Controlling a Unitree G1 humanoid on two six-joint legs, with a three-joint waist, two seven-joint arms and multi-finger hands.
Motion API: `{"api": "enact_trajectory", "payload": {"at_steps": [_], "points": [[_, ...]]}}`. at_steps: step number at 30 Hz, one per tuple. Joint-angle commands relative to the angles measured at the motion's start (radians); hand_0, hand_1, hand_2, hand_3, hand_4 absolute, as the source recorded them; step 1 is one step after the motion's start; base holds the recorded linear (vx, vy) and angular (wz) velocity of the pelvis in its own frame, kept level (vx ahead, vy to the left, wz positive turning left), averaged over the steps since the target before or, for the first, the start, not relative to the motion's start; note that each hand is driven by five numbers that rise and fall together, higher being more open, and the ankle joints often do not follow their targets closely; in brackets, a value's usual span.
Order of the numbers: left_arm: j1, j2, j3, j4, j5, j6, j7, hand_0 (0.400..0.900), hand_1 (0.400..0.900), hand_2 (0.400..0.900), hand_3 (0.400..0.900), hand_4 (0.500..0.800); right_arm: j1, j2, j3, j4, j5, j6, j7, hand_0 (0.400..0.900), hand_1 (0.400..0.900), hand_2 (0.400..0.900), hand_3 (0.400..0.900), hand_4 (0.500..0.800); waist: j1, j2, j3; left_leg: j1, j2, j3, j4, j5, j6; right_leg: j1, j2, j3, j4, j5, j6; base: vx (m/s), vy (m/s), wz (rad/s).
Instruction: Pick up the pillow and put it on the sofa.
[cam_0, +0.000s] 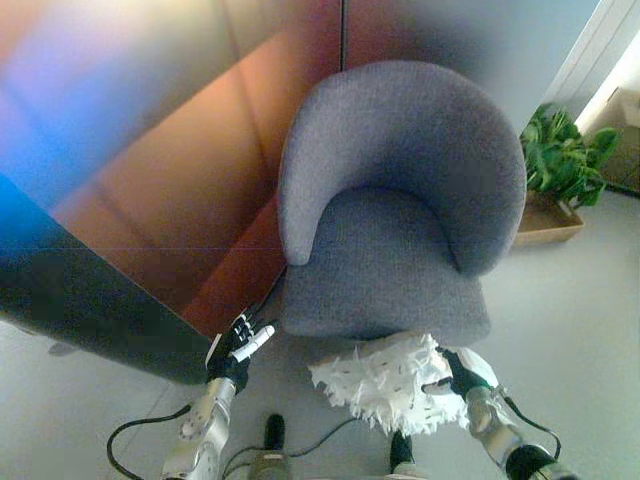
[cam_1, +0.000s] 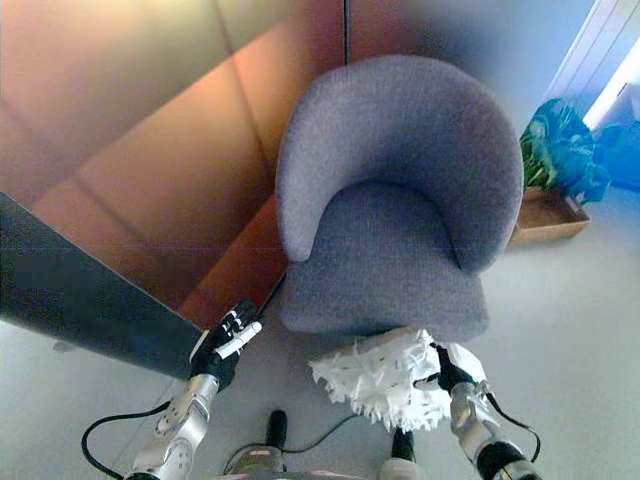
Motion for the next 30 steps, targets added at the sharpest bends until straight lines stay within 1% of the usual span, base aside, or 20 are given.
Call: {"api": "enact_trajectory", "payload": {"at_steps": [1,6,13,15,19,23,27,30], "points": [[-0.174,0.04,-0.038,-0.041,-0.042,-0.138,0.01,0.9,0.9,0.9,0.9,0.8,-0.205,-0.056,0.032,0.011,0.032,-0.047,-0.073,0.9,0.9,0.9,0.9,0.8,0.031,-0.04,0.074,-0.006,-0.006,-0.025,0.012,-0.063,0.027,-0.05,-0.098,0.037,0.031,0.004,0.05,-0.12,0.034,0.0],[-0.2,0.038,-0.054,-0.034,-0.057,-0.16,0.017,0.9,0.9,0.9,0.9,0.8,-0.263,-0.067,0.036,0.023,0.045,-0.043,-0.096,0.9,0.9,0.9,0.9,0.8,0.029,-0.031,0.111,-0.031,-0.016,-0.036,0.023,-0.064,0.03,-0.074,-0.101,0.05,0.04,0.005,0.049,-0.07,0.023,0.0],[-0.242,0.046,-0.07,-0.048,-0.074,-0.184,0.019,0.9,0.9,0.9,0.9,0.8,-0.345,-0.084,0.05,0.053,0.041,-0.034,-0.085,0.9,0.9,0.9,0.9,0.8,0.032,-0.025,0.162,-0.076,-0.022,-0.041,0.049,-0.067,0.027,-0.114,-0.108,0.055,0.053,0.01,0.053,-0.07,0.001,0.01],[-0.26,0.047,-0.075,-0.056,-0.076,-0.187,0.027,0.9,0.9,0.9,0.9,0.8,-0.375,-0.086,0.059,0.066,0.047,-0.029,-0.081,0.9,0.9,0.9,0.9,0.8,0.034,-0.023,0.181,-0.087,-0.022,-0.043,0.052,-0.065,0.027,-0.124,-0.106,0.058,0.052,0.014,0.053,-0.08,-0.014,-0.03],[-0.302,0.048,-0.085,-0.055,-0.08,-0.212,0.044,0.9,0.9,0.9,0.9,0.8,-0.439,-0.074,0.069,0.116,0.053,-0.033,-0.084,0.9,0.9,0.9,0.9,0.8,0.037,-0.02,0.219,-0.111,-0.019,-0.043,0.05,-0.057,0.025,-0.147,-0.102,0.055,0.049,0.021,0.052,-0.09,-0.022,-0.03],[-0.34,0.049,-0.092,-0.069,-0.077,-0.228,0.066,0.9,0.9,0.9,0.9,0.8,-0.506,-0.08,0.073,0.153,0.065,-0.023,-0.095,0.9,0.9,0.9,0.9,0.8,0.04,-0.014,0.257,-0.145,-0.019,-0.041,0.048,-0.044,0.023,-0.181,-0.1,0.049,0.047,0.034,0.051,-0.1,-0.008,-0.04],[-0.374,0.048,-0.105,-0.076,-0.084,-0.252,0.088,0.9,0.9,0.9,0.9,0.8,-0.568,-0.083,0.075,0.174,0.07,-0.014,-0.116,0.9,0.9,0.9,0.9,0.8,0.04,-0.005,0.291,-0.178,-0.027,-0.04,0.049,-0.034,0.025,-0.219,-0.099,0.046,0.052,0.046,0.049,-0.1,0.031,-0.06],[-0.386,0.05,-0.102,-0.08,-0.088,-0.256,0.094,0.9,0.9,0.9,0.9,0.8,-0.582,-0.087,0.073,0.175,0.067,-0.01,-0.12,0.9,0.9,0.9,0.9,0.8,0.038,-0.006,0.304,-0.193,-0.033,-0.037,0.061,-0.035,0.025,-0.236,-0.102,0.044,0.06,0.049,0.05,-0.05,0.017,-0.03]]}}
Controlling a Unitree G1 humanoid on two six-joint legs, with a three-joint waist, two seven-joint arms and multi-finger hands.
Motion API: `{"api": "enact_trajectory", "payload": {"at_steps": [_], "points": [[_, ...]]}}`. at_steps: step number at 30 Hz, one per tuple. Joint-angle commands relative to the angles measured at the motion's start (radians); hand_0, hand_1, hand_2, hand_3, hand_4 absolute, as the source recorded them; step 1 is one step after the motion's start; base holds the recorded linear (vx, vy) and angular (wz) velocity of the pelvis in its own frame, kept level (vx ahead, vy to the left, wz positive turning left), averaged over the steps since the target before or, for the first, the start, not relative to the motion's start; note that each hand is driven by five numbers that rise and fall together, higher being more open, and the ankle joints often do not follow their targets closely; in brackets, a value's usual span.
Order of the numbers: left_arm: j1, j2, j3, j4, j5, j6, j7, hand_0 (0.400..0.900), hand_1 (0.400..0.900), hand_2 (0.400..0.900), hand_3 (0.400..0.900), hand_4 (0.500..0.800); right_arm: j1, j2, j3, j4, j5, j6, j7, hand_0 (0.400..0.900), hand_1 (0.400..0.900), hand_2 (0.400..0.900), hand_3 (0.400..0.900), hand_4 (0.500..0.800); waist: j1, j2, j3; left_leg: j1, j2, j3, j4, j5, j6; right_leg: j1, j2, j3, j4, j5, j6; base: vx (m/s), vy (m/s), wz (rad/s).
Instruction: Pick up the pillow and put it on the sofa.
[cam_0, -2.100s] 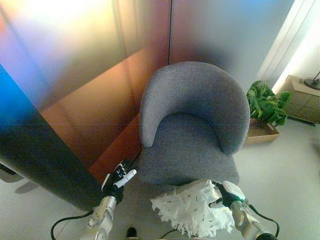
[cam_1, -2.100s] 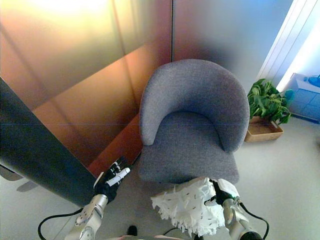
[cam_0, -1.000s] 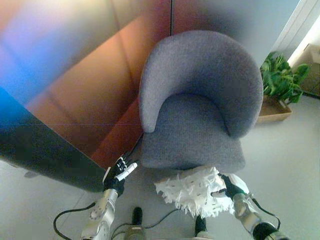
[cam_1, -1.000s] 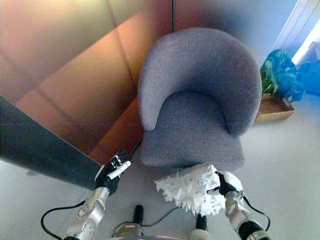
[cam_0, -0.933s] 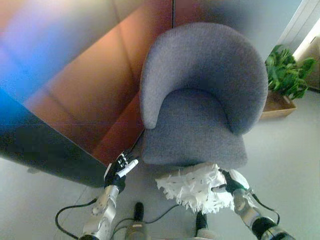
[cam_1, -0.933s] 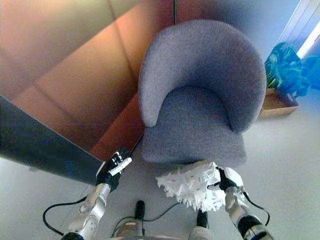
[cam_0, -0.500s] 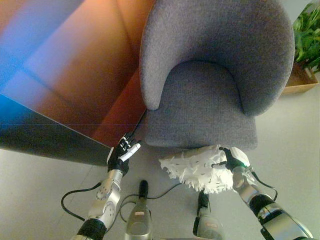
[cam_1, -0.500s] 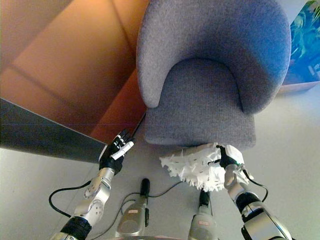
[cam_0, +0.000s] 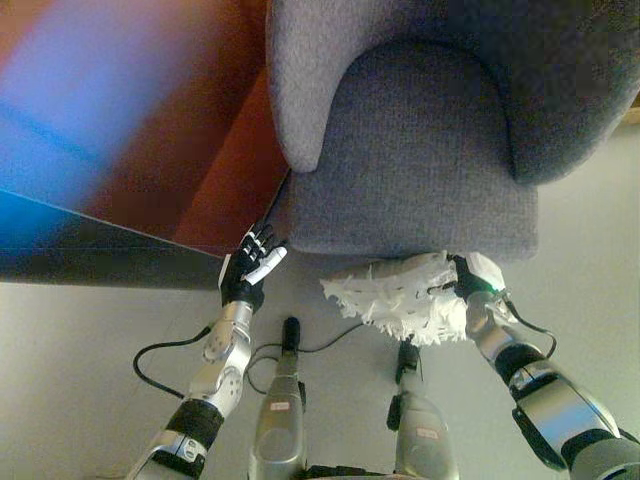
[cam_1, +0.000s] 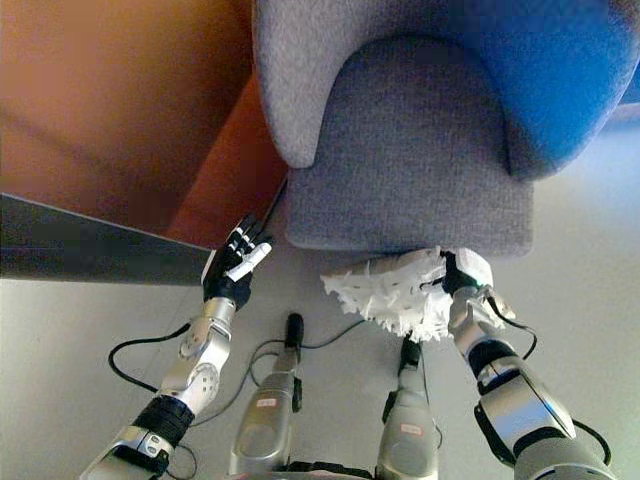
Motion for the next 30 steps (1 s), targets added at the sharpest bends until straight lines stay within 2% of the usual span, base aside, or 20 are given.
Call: {"api": "enact_trajectory", "payload": {"at_steps": [1,4,5,6,7,8,30], "points": [[-0.072,0.048,-0.015,-0.08,-0.019,-0.123,0.008,0.9,0.9,0.9,0.9,0.8,-0.129,-0.048,0.033,-0.005,0.009,-0.013,-0.061,0.9,0.9,0.9,0.9,0.8,0.027,-0.049,0.023,-0.023,-0.025,-0.018,0.048,-0.103,0.023,-0.077,-0.099,0.044,0.058,0.014,0.054,-0.04,0.001,-0.02],[-0.081,0.048,-0.015,-0.087,-0.016,-0.126,0.016,0.9,0.9,0.9,0.9,0.8,-0.144,-0.052,0.029,-0.001,0.008,-0.012,-0.052,0.9,0.9,0.9,0.9,0.8,0.028,-0.05,0.034,-0.033,-0.026,-0.012,0.053,-0.102,0.022,-0.089,-0.102,0.042,0.062,0.017,0.055,-0.04,-0.004,-0.01],[-0.085,0.048,-0.013,-0.09,-0.015,-0.126,0.016,0.9,0.9,0.9,0.9,0.8,-0.151,-0.055,0.029,0.002,0.009,-0.011,-0.045,0.833,0.833,0.833,0.833,0.76,0.028,-0.049,0.039,-0.035,-0.027,-0.01,0.051,-0.101,0.023,-0.09,-0.103,0.039,0.06,0.019,0.056,0.0,0.0,0.0],[-0.085,0.047,-0.013,-0.092,-0.013,-0.126,0.018,0.9,0.9,0.9,0.9,0.8,-0.154,-0.057,0.029,0.004,0.01,-0.012,-0.04,0.833,0.833,0.833,0.833,0.76,0.029,-0.048,0.039,-0.034,-0.026,-0.008,0.048,-0.1,0.023,-0.091,-0.103,0.038,0.059,0.02,0.056,0.0,0.0,0.0],[-0.084,0.046,-0.014,-0.093,-0.012,-0.128,0.019,0.9,0.9,0.9,0.9,0.8,-0.154,-0.058,0.029,0.005,0.01,-0.013,-0.04,0.414,0.414,0.414,0.414,0.508,0.029,-0.048,0.039,-0.034,-0.027,-0.008,0.046,-0.099,0.023,-0.092,-0.103,0.037,0.058,0.021,0.056,0.0,0.0,0.0],[-0.083,0.044,-0.014,-0.096,-0.011,-0.13,0.02,0.9,0.9,0.9,0.9,0.8,-0.155,-0.06,0.029,0.006,0.009,-0.017,-0.038,0.4,0.4,0.4,0.4,0.5,0.029,-0.047,0.039,-0.035,-0.028,-0.008,0.043,-0.098,0.024,-0.094,-0.103,0.035,0.057,0.022,0.057,0.0,0.0,0.0],[-0.084,0.042,-0.007,-0.098,-0.007,-0.138,0.021,0.9,0.9,0.9,0.9,0.8,-0.154,-0.07,0.013,-0.001,0.003,-0.019,-0.027,0.4,0.4,0.4,0.4,0.5,0.026,-0.048,0.039,-0.021,-0.037,0.005,0.032,-0.101,0.027,-0.102,-0.108,0.017,0.055,0.036,0.06,0.0,0.0,0.0]]}}
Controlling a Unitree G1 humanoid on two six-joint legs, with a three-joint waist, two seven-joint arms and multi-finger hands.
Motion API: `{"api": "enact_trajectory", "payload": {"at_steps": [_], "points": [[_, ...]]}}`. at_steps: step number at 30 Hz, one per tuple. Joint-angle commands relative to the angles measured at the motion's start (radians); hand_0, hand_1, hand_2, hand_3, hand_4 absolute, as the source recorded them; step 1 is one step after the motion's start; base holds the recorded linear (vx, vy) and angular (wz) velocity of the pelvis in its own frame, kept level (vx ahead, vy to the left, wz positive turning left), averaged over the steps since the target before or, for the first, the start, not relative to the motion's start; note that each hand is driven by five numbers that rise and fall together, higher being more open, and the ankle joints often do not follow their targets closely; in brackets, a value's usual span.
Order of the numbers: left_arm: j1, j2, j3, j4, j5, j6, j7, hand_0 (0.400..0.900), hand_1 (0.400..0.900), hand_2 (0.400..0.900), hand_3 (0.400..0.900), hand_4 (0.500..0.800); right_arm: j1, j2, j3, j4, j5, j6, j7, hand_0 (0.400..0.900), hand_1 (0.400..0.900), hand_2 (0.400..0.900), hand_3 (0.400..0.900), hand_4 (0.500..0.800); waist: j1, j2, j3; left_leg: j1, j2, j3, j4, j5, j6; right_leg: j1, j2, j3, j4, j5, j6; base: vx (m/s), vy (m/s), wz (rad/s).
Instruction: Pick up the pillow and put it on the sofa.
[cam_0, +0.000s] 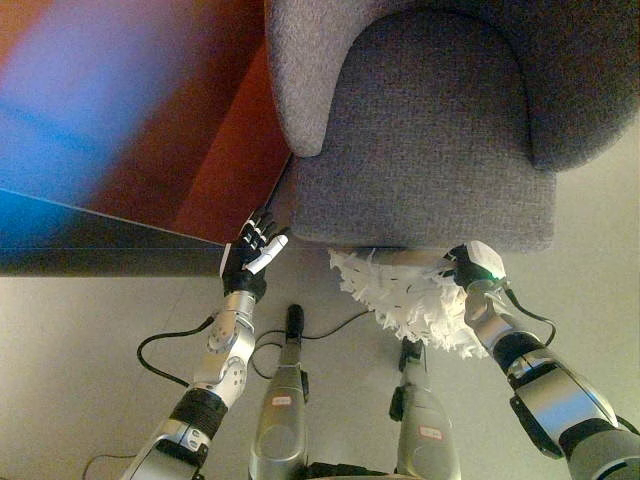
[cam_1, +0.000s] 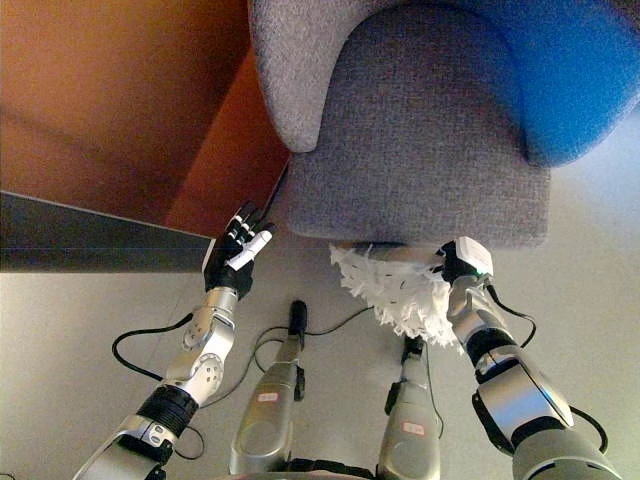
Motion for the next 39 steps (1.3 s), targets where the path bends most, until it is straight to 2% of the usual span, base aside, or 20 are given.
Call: {"api": "enact_trajectory", "payload": {"at_steps": [1,10,21,32,39], "points": [[-0.051,0.043,-0.003,-0.096,0.011,-0.114,-0.01,0.9,0.9,0.9,0.9,0.8,-0.118,-0.072,0.014,-0.013,0.002,-0.029,-0.036,0.4,0.4,0.4,0.4,0.5,0.003,-0.049,0.026,0.013,-0.029,-0.013,0.03,-0.102,0.027,-0.06,-0.099,0.006,0.053,0.031,0.056,0.0,0.0,0.0],[-0.015,0.055,0.013,-0.101,0.021,-0.089,-0.002,0.9,0.9,0.9,0.9,0.8,-0.032,-0.086,0.015,-0.128,-0.005,-0.004,-0.005,0.4,0.4,0.4,0.4,0.5,-0.002,-0.075,-0.013,0.069,-0.027,-0.004,0.016,-0.111,0.026,-0.005,-0.096,-0.001,0.045,0.023,0.057,0.03,-0.007,0.01],[0.103,0.04,0.071,-0.09,0.057,0.005,-0.003,0.9,0.9,0.9,0.9,0.8,0.225,-0.101,-0.04,-0.38,-0.039,0.056,0.029,0.4,0.4,0.4,0.4,0.5,-0.018,-0.128,-0.158,0.204,0.004,0.019,0.016,-0.127,0.02,0.14,-0.092,-0.002,0.034,-0.001,0.058,0.13,-0.026,0.01],[0.243,0.021,0.142,-0.052,0.111,0.072,-0.051,0.9,0.9,0.9,0.9,0.8,0.445,-0.15,-0.157,-0.636,-0.179,0.096,0.177,0.4,0.4,0.4,0.4,0.5,-0.034,-0.159,-0.346,0.345,0.02,0.035,-0.009,-0.135,0.023,0.292,-0.083,-0.011,0.01,-0.019,0.058,0.19,-0.002,-0.03],[0.26,0.025,0.164,-0.032,0.11,0.107,-0.069,0.9,0.9,0.9,0.9,0.8,0.428,-0.198,-0.201,-0.69,-0.224,0.09,0.271,0.4,0.4,0.4,0.4,0.5,-0.034,-0.168,-0.393,0.381,0.021,0.039,-0.012,-0.145,0.028,0.326,-0.081,-0.013,0.01,-0.025,0.057,0.09,0.007,0.0]]}}
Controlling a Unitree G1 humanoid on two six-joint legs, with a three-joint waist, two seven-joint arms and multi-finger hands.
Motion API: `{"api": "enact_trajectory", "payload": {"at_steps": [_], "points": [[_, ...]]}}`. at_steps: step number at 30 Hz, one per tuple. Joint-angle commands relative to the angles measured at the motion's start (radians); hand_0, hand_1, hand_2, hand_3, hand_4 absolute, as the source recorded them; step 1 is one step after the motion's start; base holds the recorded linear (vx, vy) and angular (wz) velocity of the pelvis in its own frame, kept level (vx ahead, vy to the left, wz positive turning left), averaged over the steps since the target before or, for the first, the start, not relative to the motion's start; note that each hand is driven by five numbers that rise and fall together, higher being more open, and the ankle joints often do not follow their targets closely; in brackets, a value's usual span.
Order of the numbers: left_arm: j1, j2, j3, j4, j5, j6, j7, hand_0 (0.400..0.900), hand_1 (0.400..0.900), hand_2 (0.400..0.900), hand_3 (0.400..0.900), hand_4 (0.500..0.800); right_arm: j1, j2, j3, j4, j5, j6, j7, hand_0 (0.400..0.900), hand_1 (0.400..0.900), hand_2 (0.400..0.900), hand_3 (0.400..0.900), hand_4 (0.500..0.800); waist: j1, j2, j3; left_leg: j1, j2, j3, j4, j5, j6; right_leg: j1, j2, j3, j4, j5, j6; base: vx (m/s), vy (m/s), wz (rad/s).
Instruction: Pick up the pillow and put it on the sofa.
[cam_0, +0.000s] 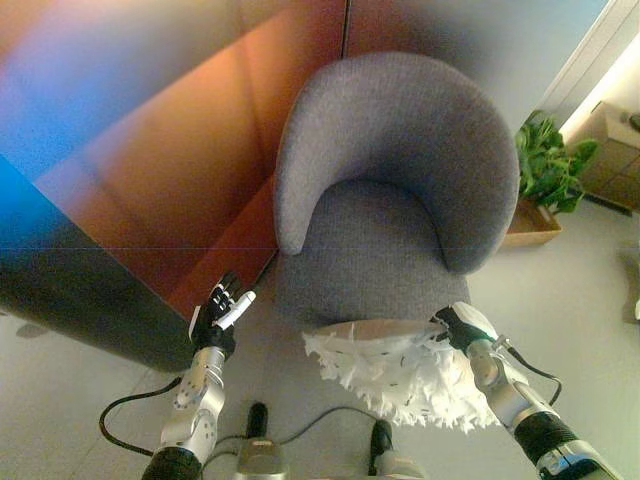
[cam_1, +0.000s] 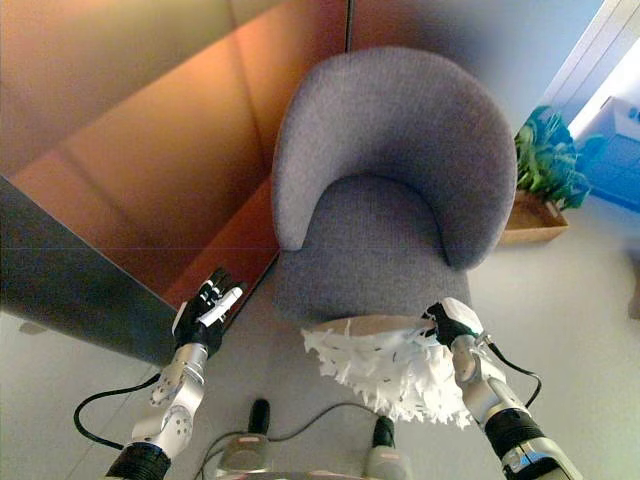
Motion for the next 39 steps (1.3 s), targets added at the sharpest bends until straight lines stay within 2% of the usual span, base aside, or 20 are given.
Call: {"api": "enact_trajectory", "payload": {"at_steps": [1,6,11,15,21,26,33,39], "points": [[-0.021,0.021,-0.01,-0.011,0.041,-0.036,-0.044,0.9,0.9,0.9,0.9,0.8,-0.084,-0.137,-0.086,-0.123,-0.068,-0.046,-0.017,0.4,0.4,0.4,0.4,0.5,-0.001,-0.024,-0.168,0.056,0.018,0.012,0.012,-0.053,0.021,0.01,-0.074,-0.017,0.012,0.02,0.052,0.07,0.002,-0.01],[-0.015,0.028,-0.006,-0.008,0.04,-0.02,-0.055,0.9,0.9,0.9,0.9,0.8,-0.15,-0.178,-0.091,-0.129,-0.055,-0.038,0.034,0.4,0.4,0.4,0.4,0.5,0.006,-0.029,-0.182,0.064,0.02,0.01,0.012,-0.057,0.023,0.018,-0.073,-0.02,0.013,0.017,0.052,0.03,0.0,-0.01],[-0.026,0.041,-0.016,0.001,0.03,-0.004,-0.066,0.9,0.9,0.9,0.9,0.8,-0.292,-0.234,-0.075,-0.102,-0.016,-0.012,0.07,0.4,0.4,0.4,0.4,0.5,0.018,-0.036,-0.192,0.061,0.026,0.006,0.013,-0.055,0.019,0.02,-0.075,-0.026,0.013,0.019,0.054,0.0,0.0,0.0],[-0.034,0.054,-0.028,0.005,0.017,0.009,-0.072,0.9,0.9,0.9,0.9,0.8,-0.431,-0.284,-0.027,-0.044,0.017,0.002,0.093,0.4,0.4,0.4,0.4,0.5,0.032,-0.039,-0.198,0.056,0.028,-0.001,0.012,-0.052,0.015,0.02,-0.075,-0.036,0.013,0.02,0.053,0.01,0.002,0.01],[-0.026,0.08,-0.038,0.013,-0.007,0.019,-0.093,0.9,0.9,0.9,0.9,0.8,-0.603,-0.378,0.047,0.056,0.074,-0.013,0.128,0.4,0.4,0.4,0.4,0.5,0.054,-0.045,-0.213,0.046,0.03,-0.011,0.011,-0.044,0.01,0.022,-0.077,-0.055,0.013,0.019,0.053,0.02,0.017,0.07],[-0.015,0.103,-0.054,0.01,-0.017,0.032,-0.11,0.9,0.9,0.9,0.9,0.8,-0.794,-0.445,0.149,0.152,0.125,-0.005,0.177,0.4,0.4,0.4,0.4,0.5,0.078,-0.055,-0.227,0.035,0.027,-0.025,0.011,-0.038,0.008,0.023,-0.076,-0.069,0.015,0.017,0.052,0.04,0.021,0.08],[0.011,0.126,-0.077,-0.007,-0.019,0.031,-0.141,0.9,0.9,0.9,0.9,0.8,-0.98,-0.486,0.264,0.296,0.163,-0.06,0.225,0.4,0.4,0.4,0.4,0.5,0.107,-0.064,-0.241,0.028,0.027,-0.043,0.007,-0.033,0.007,0.03,-0.07,-0.083,0.011,0.014,0.049,0.08,0.001,0.08],[0.047,0.155,-0.09,-0.049,-0.009,0.039,-0.17,0.9,0.9,0.9,0.9,0.8,-1.068,-0.513,0.325,0.339,0.179,-0.049,0.222,0.4,0.4,0.4,0.4,0.5,0.126,-0.07,-0.24,0.018,0.029,-0.056,0.003,-0.028,0.004,0.029,-0.066,-0.095,0.008,0.011,0.048,0.1,-0.02,0.11]]}}
